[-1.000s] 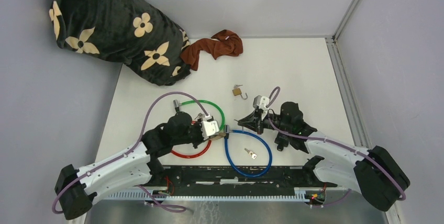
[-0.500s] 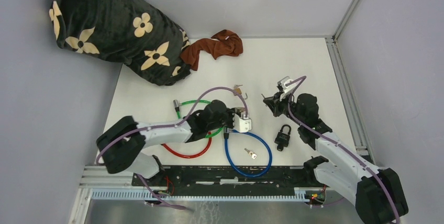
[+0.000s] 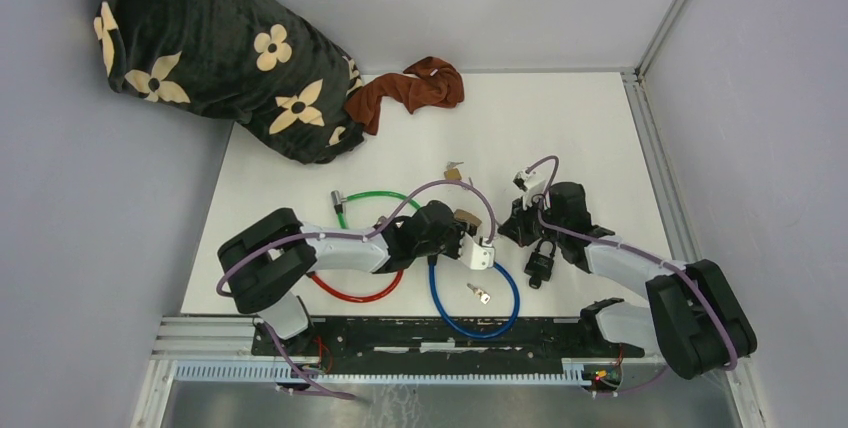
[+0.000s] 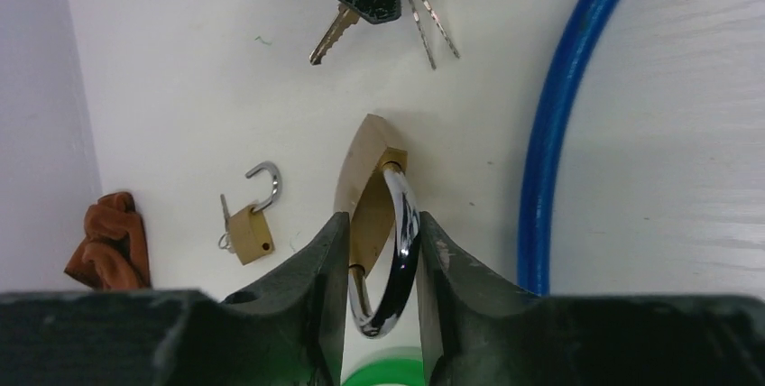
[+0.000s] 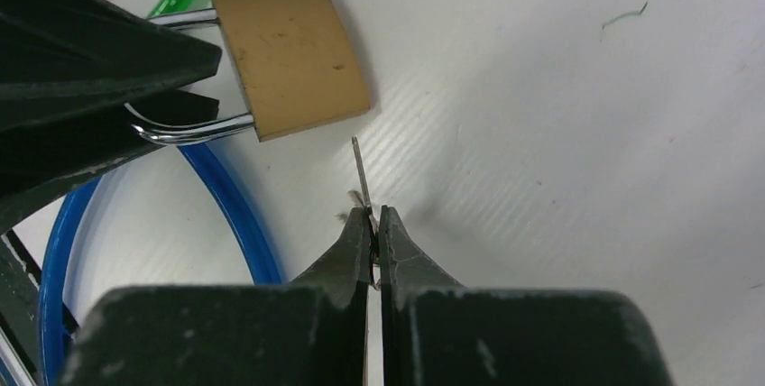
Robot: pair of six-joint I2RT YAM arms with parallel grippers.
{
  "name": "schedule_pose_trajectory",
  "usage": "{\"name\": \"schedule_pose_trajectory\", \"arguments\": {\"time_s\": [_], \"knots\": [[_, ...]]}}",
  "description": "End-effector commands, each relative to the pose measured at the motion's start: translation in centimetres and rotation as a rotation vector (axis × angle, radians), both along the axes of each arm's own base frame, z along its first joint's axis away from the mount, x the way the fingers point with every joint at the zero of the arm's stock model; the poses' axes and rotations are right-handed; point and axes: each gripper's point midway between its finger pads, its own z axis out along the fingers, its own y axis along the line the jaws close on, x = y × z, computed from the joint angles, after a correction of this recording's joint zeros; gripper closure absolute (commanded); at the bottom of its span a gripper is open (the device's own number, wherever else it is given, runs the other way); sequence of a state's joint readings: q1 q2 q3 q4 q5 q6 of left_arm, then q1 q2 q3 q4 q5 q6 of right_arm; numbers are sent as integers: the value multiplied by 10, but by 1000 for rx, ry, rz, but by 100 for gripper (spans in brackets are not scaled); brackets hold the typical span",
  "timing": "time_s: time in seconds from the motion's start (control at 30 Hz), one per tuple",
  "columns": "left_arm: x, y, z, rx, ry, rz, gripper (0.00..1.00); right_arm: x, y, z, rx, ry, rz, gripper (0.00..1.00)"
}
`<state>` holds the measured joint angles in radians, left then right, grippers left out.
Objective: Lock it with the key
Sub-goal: Place the lock at the center of the board.
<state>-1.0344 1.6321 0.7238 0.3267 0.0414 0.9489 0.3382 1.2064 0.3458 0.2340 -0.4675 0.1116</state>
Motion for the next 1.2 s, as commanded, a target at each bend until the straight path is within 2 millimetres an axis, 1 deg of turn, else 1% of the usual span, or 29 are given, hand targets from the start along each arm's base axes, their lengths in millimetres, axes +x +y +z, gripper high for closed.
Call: {"name": "schedule_pose_trajectory", "arguments": {"time_s": [0.0,0.1,0.17,0.2,0.33,0.4,0.5,0.57,0.6,0.67,0.7,0.73,0.8,0.9,1.0,1.1,1.17], "knots": [[-22,-14,-7,5,71,-67,57,10,-1,1,-28,12,-6,98],[-28,-15,-14,8,113,-71,47,6,-4,-12,-56,50,-13,94],[-28,-19,-13,-9,131,-56,42,7,-10,-18,-87,69,-36,84],[-27,-21,-11,-19,138,-49,39,9,-13,-18,-103,69,-50,80],[-25,-32,6,-89,196,3,30,18,-24,-10,-160,43,-106,65],[-30,-38,17,-122,246,17,26,22,-30,-4,-199,22,-132,57],[-41,-45,35,-174,312,23,21,25,-40,4,-267,3,-154,50],[-44,-47,49,-221,351,46,18,25,-50,8,-327,5,-183,39],[-44,-49,59,-255,373,66,17,24,-55,11,-354,6,-201,32],[-43,-48,78,-317,416,129,15,20,-69,15,-427,4,-250,7],[-42,-44,84,-338,432,168,14,16,-77,16,-465,2,-274,2],[-41,-39,89,-358,449,211,14,12,-84,16,-496,5,-293,2],[-41,-25,90,-374,474,287,12,3,-91,15,-526,19,-313,2],[-39,2,88,-403,478,387,11,-14,-94,8,-534,85,-344,2],[-39,27,88,-477,500,457,11,-32,-90,3,-529,151,-341,2],[-35,52,87,-585,573,543,12,-42,-90,5,-539,183,-360,2],[-32,68,86,-672,658,592,13,-49,-95,0,-537,205,-400,2]]}}
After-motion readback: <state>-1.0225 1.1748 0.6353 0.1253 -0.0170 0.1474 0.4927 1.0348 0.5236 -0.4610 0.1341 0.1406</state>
